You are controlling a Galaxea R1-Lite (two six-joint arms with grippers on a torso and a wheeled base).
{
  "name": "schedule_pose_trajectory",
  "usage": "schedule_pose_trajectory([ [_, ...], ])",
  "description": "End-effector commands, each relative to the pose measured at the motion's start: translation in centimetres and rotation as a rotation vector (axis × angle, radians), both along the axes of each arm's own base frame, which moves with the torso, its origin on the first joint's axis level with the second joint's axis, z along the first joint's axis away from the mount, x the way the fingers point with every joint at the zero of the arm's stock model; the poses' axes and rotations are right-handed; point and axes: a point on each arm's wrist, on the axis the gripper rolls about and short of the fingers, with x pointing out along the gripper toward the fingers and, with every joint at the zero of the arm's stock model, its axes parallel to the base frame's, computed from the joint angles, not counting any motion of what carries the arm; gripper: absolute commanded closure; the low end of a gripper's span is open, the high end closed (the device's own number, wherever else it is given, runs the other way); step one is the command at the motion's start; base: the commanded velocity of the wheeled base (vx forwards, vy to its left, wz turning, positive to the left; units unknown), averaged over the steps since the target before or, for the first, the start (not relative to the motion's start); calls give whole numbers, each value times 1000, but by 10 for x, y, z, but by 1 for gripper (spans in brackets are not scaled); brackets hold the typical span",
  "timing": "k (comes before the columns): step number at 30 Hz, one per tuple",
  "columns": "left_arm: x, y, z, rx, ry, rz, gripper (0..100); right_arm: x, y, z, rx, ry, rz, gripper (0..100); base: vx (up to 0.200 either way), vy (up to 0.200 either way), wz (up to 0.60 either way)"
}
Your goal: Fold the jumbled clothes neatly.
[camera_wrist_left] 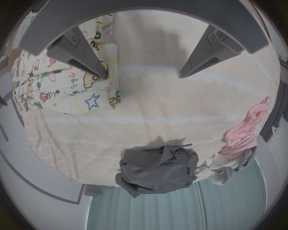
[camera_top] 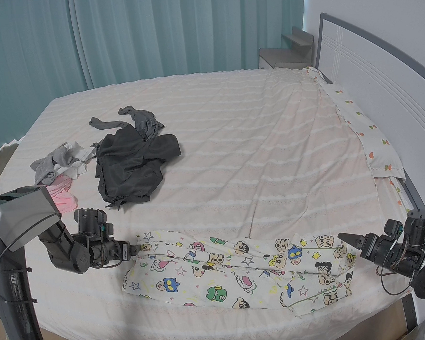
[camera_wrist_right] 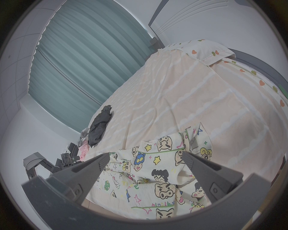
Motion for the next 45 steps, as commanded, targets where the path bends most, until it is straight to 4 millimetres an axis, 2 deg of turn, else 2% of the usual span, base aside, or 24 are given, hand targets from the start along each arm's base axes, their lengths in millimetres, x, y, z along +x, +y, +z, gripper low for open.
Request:
schedule_pose_trajectory([
  [1, -1, 7, 2, 9, -2, 10, 0, -3, 0, -1, 0, 6, 0, 0, 0, 0, 0],
  [5, -2, 10, 11, 11, -24, 17, 0, -3, -1, -1, 0, 6, -3, 0, 0, 0, 0],
  [12, -15, 7, 51, -64, -78, -30, 0, -3, -1, -1, 0, 6, -5, 0, 0, 0, 0],
  [16, -17, 3, 58, -92, -66, -50, 0, -3, -1, -1, 0, 6, -3, 0, 0, 0, 0],
  [21, -13, -9, 51, -91, -48, -91, 0, -4, -1, 0, 0, 1, -3, 0, 0, 0, 0],
  [25, -8, -24, 28, -90, 4, -151, 0, -4, -1, 2, 1, -5, -5, 0, 0, 0, 0],
  [31, -3, -27, 2, -24, 46, -230, 0, -4, -1, 2, 1, -7, -3, 0, 0, 0, 0],
  [45, -5, -42, -3, -27, 51, -276, 0, -4, 0, 2, 1, -7, 0, 0, 0, 0, 0],
])
